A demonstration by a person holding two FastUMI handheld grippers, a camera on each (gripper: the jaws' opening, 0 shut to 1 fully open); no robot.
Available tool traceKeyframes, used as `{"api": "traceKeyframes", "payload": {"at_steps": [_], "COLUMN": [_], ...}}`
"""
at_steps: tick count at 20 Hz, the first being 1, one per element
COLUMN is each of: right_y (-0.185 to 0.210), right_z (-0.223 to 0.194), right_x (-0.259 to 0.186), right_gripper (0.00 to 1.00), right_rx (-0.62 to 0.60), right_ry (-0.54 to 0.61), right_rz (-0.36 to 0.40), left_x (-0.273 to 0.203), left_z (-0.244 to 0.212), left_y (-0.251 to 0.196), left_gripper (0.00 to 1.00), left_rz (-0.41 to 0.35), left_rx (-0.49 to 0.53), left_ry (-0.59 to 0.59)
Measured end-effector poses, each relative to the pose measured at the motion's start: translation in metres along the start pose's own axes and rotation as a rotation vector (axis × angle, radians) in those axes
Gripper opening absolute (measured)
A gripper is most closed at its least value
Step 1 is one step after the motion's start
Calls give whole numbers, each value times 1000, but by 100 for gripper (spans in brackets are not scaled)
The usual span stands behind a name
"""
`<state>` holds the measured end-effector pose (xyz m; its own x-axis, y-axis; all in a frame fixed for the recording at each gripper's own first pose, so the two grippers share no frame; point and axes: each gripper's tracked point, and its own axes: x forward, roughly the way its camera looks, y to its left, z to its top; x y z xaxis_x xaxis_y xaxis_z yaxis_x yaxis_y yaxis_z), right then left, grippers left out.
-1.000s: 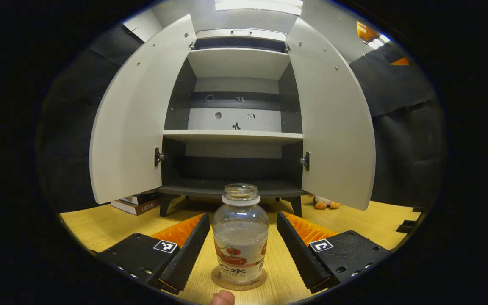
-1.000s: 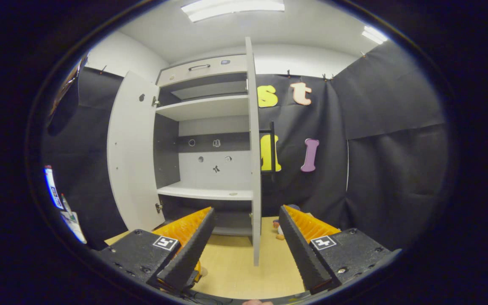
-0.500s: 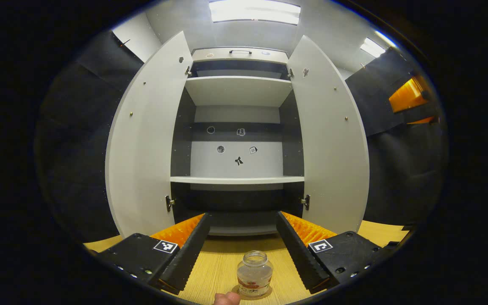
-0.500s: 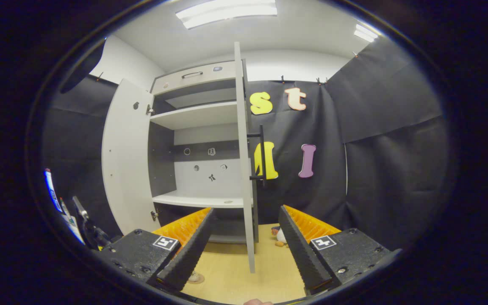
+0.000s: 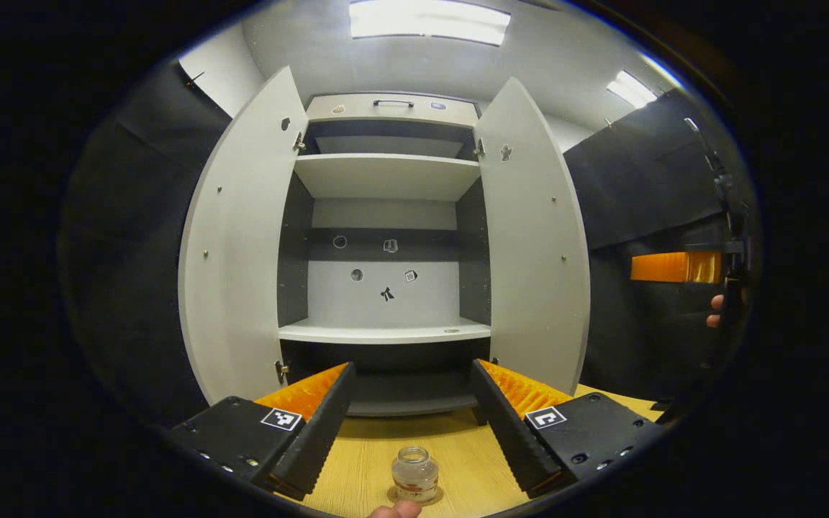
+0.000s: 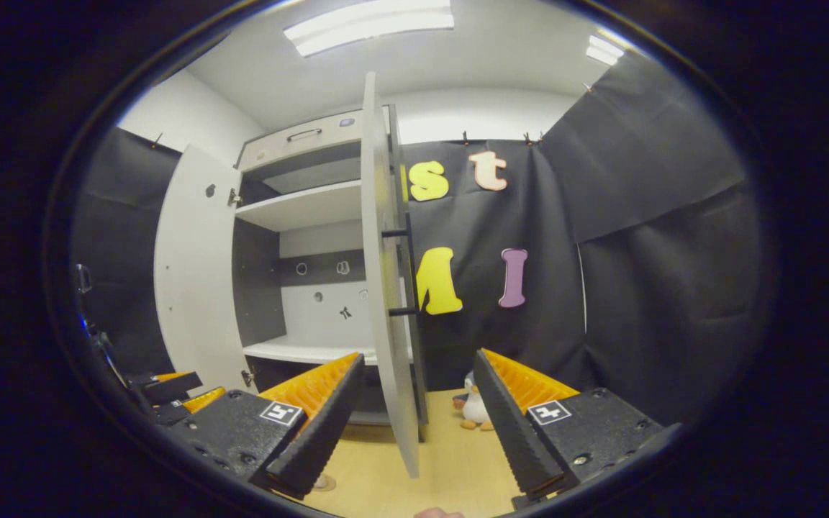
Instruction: Grasp the bottle in the cabinet with the left hand and place it on the coaster, then close the right door with the right hand and the left door with the left hand.
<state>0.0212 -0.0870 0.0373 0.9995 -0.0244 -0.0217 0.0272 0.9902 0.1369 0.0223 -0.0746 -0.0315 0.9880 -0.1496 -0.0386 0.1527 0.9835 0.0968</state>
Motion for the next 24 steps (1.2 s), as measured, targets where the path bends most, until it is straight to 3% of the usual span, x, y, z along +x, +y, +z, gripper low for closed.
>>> {"api": "traceKeyframes", "payload": {"at_steps": [2, 9, 13, 15, 20, 24], "right_y": [-7, -55, -49, -43, -37, -6], "right_z": [17, 69, 64, 65, 65, 62], "right_x": [15, 91, 112, 112, 111, 107], "right_gripper": [99, 98, 99, 92, 94, 94], "right_rx": [-9, -109, -97, -105, -121, -150], "right_ry": [-28, -85, -66, -73, -54, -67], "right_rz": [8, -92, -75, -63, -57, -8], "left_x": [-3, -13, -14, -15, -16, -17], "left_z": [-1, 2, -2, -3, 0, 1], "left_y": [1, 17, 20, 22, 24, 35], "left_gripper": [97, 97, 97, 97, 97, 97], "left_rz": [8, 51, 65, 74, 79, 94], "left_rx": [-2, -16, -23, -27, -18, 3], "left_ry": [16, 13, 16, 23, 11, 8]}}
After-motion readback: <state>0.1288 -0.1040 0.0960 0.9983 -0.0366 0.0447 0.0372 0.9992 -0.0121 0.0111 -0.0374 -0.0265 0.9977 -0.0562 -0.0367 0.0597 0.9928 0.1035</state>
